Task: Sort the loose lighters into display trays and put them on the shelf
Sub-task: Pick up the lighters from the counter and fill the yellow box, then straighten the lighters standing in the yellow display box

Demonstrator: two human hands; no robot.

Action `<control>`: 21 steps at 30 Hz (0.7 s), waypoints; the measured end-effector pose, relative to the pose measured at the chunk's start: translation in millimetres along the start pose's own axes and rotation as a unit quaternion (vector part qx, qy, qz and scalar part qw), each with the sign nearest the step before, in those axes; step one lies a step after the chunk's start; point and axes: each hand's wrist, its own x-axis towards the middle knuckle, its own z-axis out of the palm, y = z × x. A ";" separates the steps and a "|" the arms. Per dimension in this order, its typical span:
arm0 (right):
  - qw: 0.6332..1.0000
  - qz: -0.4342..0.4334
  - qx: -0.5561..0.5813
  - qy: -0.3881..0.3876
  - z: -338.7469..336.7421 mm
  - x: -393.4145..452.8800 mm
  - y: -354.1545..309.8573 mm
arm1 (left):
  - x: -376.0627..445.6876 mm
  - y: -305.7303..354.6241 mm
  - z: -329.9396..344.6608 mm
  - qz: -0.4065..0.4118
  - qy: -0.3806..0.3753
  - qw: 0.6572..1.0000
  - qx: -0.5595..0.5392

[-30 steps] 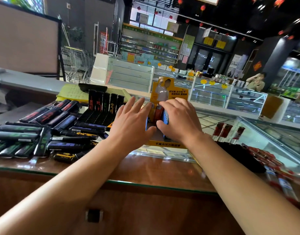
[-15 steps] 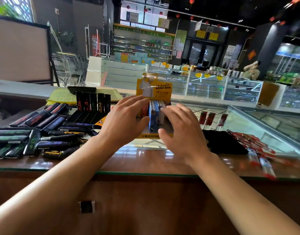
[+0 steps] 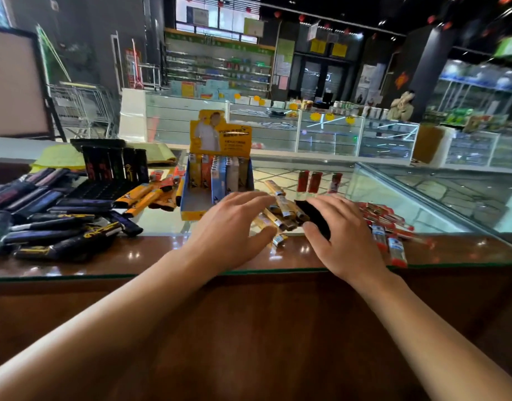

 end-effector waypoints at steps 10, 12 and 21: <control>1.000 0.000 0.016 -0.006 5.1 -8.7 13.0 | 12.5 16.9 22.8 -0.010 -0.199 0.978 0.065; 1.000 -0.008 0.013 0.000 4.8 -8.8 12.6 | 6.4 14.3 18.6 0.007 -0.188 0.981 0.045; 1.000 -0.025 0.016 -0.009 8.9 -11.7 4.2 | -19.3 0.9 0.8 0.037 -0.110 0.993 -0.004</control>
